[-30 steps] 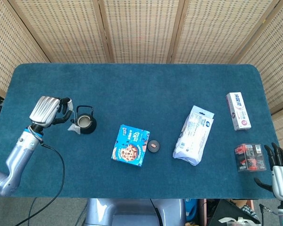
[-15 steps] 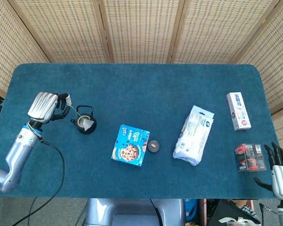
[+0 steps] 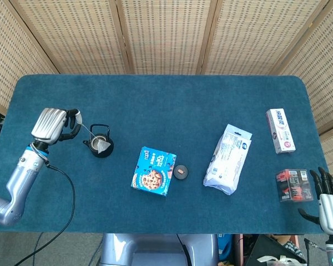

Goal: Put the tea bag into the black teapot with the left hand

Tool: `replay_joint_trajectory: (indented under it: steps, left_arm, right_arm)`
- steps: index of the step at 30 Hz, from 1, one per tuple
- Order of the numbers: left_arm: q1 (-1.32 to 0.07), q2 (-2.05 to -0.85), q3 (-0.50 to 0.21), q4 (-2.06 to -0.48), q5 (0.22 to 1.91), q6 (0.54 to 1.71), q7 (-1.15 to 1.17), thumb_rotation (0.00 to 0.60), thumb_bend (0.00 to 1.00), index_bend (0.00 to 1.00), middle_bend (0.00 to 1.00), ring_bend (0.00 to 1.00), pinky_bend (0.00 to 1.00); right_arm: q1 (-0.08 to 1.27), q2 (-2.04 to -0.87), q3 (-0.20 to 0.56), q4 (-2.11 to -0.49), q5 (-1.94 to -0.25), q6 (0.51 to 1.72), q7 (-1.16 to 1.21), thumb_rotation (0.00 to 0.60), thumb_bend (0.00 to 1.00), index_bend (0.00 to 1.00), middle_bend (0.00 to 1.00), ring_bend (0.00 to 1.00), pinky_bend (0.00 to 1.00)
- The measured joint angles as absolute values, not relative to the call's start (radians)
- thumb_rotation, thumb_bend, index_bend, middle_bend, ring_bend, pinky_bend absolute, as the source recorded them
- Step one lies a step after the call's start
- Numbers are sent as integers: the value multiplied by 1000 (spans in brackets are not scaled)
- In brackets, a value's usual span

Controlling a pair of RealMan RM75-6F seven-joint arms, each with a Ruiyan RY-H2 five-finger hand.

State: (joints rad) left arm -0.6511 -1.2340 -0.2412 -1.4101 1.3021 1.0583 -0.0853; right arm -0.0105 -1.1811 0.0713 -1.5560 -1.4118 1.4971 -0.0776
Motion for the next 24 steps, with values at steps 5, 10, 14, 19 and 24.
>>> replay_joint_trajectory:
  steps: [5, 10, 14, 19, 24]
  left_arm:
    - [-655, -1241, -246, -1390, 1285, 1050, -87, 600, 452, 766, 704, 652, 650]
    - [-657, -1254, -247, -1357, 1270, 1043, -90, 600, 452, 766, 704, 652, 650]
    - [-657, -1261, -249, -1335, 1262, 1042, -96, 600, 452, 766, 704, 651, 650]
    - [-655, -1264, -247, -1322, 1254, 1037, -97, 600, 453, 766, 704, 652, 650]
    - [-653, -1265, -242, -1319, 1253, 1028, -114, 600, 452, 766, 703, 652, 650]
  right_arm:
    - [-10, -1181, 71, -1559, -1409, 1494, -82, 600, 2, 0, 0, 0, 0]
    - [-9, -1181, 71, -1562, -1404, 1490, -88, 600, 3, 0, 0, 0, 0]
    - [-7, -1181, 72, -1567, -1403, 1487, -94, 600, 2, 0, 0, 0, 0]
    - [-7, -1181, 71, -1567, -1401, 1486, -96, 600, 2, 0, 0, 0, 0]
    - [-7, -1182, 71, -1573, -1395, 1482, -102, 600, 2, 0, 0, 0, 0]
